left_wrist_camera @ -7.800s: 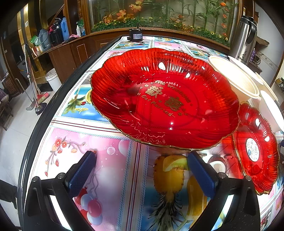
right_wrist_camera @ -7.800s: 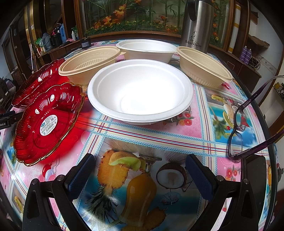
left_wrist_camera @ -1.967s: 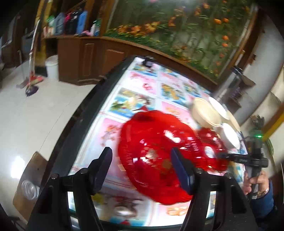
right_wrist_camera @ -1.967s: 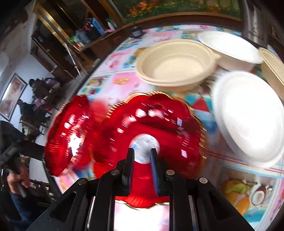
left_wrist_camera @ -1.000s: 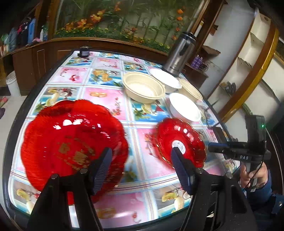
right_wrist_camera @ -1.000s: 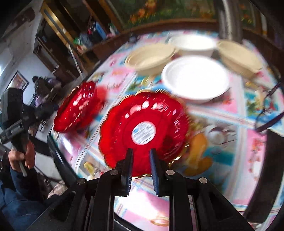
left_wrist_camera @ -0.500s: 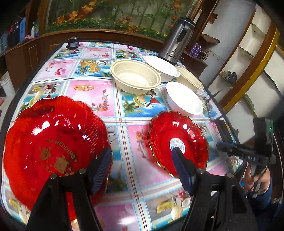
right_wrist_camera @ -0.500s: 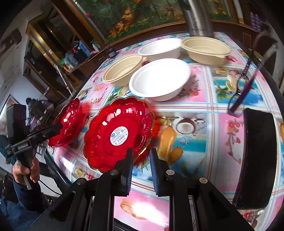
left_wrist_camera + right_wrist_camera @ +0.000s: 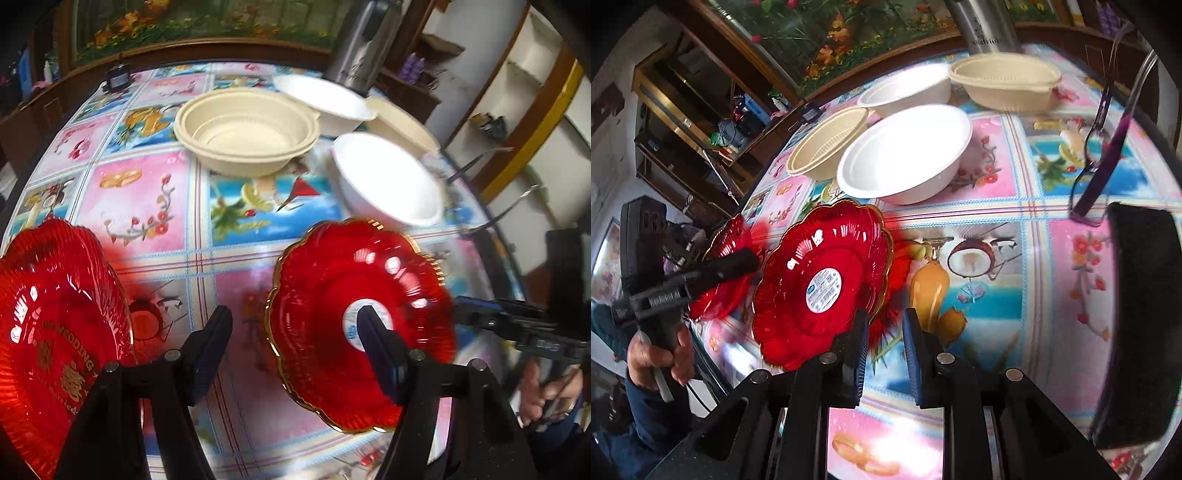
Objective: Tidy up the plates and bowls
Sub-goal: 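Carry the small red plate with the right tool over the large plate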
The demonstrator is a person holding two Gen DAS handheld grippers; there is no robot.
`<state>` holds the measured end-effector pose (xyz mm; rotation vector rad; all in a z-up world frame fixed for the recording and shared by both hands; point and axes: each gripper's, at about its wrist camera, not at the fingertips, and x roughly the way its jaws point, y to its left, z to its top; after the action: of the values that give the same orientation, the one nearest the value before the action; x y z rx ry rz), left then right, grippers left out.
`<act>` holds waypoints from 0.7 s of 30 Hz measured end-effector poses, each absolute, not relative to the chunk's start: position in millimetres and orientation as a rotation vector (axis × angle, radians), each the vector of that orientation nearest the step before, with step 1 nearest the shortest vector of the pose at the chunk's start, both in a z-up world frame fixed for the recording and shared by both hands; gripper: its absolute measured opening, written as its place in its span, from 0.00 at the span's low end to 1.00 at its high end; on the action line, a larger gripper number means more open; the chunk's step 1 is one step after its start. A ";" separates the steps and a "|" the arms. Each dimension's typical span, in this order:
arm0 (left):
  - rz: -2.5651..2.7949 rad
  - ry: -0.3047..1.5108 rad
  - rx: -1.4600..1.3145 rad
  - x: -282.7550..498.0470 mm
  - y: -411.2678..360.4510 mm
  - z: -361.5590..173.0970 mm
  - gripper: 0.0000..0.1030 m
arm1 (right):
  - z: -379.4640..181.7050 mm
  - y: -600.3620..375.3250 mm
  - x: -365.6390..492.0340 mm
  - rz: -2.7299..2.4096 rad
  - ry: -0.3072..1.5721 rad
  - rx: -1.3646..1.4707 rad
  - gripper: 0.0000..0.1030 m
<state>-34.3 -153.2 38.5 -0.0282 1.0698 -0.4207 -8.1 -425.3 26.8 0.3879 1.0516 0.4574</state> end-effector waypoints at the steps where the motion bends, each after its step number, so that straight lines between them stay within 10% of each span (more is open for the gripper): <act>1: -0.407 1.068 -0.021 -33.8 -154.5 35.1 0.67 | 23.7 -424.8 -5.2 0.467 1.058 0.407 0.22; 9: -0.380 1.026 0.072 -35.8 -170.3 29.2 0.46 | 14.1 -411.6 7.0 0.470 1.081 0.398 0.23; 21: -0.427 1.021 0.019 -39.3 -168.6 47.2 0.49 | 22.3 -430.3 -2.4 0.420 1.032 0.386 0.11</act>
<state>-39.3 -168.6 47.2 0.0193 1.0210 -0.4268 -2.4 -430.3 22.3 0.3860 1.0323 0.4198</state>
